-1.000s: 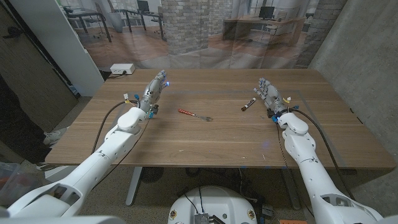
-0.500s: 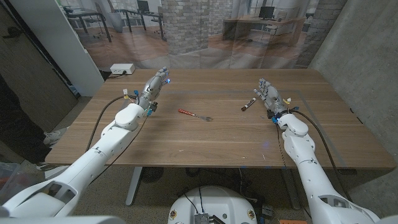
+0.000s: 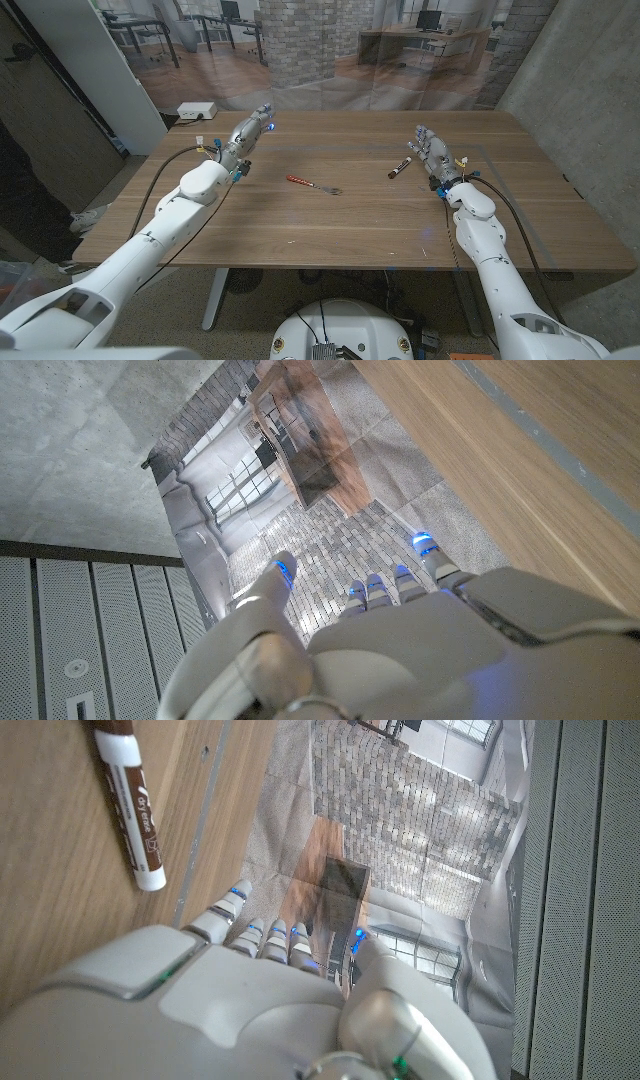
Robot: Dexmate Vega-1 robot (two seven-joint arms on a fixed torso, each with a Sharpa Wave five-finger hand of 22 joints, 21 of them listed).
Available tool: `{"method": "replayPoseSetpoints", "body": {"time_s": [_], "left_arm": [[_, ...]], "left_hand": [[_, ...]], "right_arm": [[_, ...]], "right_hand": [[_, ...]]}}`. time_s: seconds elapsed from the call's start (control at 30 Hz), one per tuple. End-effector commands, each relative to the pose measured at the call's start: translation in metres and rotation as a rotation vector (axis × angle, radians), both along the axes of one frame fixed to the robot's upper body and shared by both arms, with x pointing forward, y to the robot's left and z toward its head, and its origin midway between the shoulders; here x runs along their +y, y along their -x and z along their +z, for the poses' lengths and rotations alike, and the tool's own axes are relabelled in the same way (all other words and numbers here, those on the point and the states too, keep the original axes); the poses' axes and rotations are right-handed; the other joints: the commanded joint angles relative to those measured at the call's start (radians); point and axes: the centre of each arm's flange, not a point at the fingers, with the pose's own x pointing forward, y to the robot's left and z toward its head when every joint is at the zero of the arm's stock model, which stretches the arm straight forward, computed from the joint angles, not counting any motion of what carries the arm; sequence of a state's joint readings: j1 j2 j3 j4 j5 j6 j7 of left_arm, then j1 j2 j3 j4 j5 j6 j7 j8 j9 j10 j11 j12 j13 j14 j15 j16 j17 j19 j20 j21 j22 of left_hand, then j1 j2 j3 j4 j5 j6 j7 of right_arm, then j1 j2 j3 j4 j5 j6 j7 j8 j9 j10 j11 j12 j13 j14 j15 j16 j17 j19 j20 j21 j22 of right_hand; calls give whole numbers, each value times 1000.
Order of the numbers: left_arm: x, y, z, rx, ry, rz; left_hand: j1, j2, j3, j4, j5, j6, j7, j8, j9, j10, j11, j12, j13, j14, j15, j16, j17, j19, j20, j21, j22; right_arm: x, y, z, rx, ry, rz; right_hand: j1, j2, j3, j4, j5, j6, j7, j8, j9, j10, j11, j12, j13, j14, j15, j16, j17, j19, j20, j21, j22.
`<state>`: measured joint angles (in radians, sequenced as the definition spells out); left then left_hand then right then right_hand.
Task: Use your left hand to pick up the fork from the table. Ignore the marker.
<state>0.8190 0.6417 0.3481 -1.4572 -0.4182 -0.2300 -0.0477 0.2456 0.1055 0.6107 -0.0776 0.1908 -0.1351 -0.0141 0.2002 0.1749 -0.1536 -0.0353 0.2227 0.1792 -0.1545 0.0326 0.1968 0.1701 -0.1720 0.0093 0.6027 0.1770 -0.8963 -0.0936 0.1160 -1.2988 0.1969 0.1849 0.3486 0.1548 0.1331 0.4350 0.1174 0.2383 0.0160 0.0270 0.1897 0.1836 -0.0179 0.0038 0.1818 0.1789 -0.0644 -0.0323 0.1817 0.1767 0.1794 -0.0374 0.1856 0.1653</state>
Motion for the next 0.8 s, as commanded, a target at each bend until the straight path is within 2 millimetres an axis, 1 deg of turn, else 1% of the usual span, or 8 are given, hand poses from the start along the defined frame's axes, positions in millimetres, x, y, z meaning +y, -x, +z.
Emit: {"method": "replayPoseSetpoints", "body": {"time_s": [0.03,0.3,0.5,0.7,0.8], "left_arm": [[2,8,14,-7,-93,12],[4,12,25,-1,-168,25],[3,16,33,1,-205,19],[2,19,43,6,-265,17],[1,21,48,8,-300,19]], "left_hand": [[18,-1,0,-14,-2,12,0,4,1,15,-1,9,6,8,-2,-2,2,-40,9,-2,2],[33,13,5,-24,-4,20,3,3,1,21,-1,7,6,16,-2,-2,2,-35,11,-5,3],[41,16,6,-32,-6,28,5,3,1,26,-7,7,6,19,-5,-3,2,-33,9,-8,3],[47,16,5,-38,-7,36,5,3,1,37,-5,9,6,25,-7,-2,2,-30,9,-9,4],[50,16,4,-41,-8,41,6,4,1,41,-8,9,6,27,-8,-2,2,-28,9,-11,4]], "right_arm": [[2,0,5,-22,13,0],[2,1,6,-33,9,0],[2,1,6,-39,6,0],[2,1,5,-43,3,0],[2,1,5,-43,0,0]], "right_hand": [[9,4,3,-5,3,5,4,7,2,0,2,10,5,-1,7,5,3,9,-19,8,5],[10,3,4,-7,3,9,5,8,1,5,4,11,5,1,7,5,2,11,-18,8,5],[10,3,4,-8,3,10,5,8,1,5,4,11,5,2,7,5,3,11,-18,8,5],[10,2,4,-8,3,10,6,7,1,6,4,11,5,2,7,5,3,12,-18,8,5],[10,2,4,-9,3,11,5,7,1,6,4,11,5,2,8,5,3,12,-18,8,5]]}}
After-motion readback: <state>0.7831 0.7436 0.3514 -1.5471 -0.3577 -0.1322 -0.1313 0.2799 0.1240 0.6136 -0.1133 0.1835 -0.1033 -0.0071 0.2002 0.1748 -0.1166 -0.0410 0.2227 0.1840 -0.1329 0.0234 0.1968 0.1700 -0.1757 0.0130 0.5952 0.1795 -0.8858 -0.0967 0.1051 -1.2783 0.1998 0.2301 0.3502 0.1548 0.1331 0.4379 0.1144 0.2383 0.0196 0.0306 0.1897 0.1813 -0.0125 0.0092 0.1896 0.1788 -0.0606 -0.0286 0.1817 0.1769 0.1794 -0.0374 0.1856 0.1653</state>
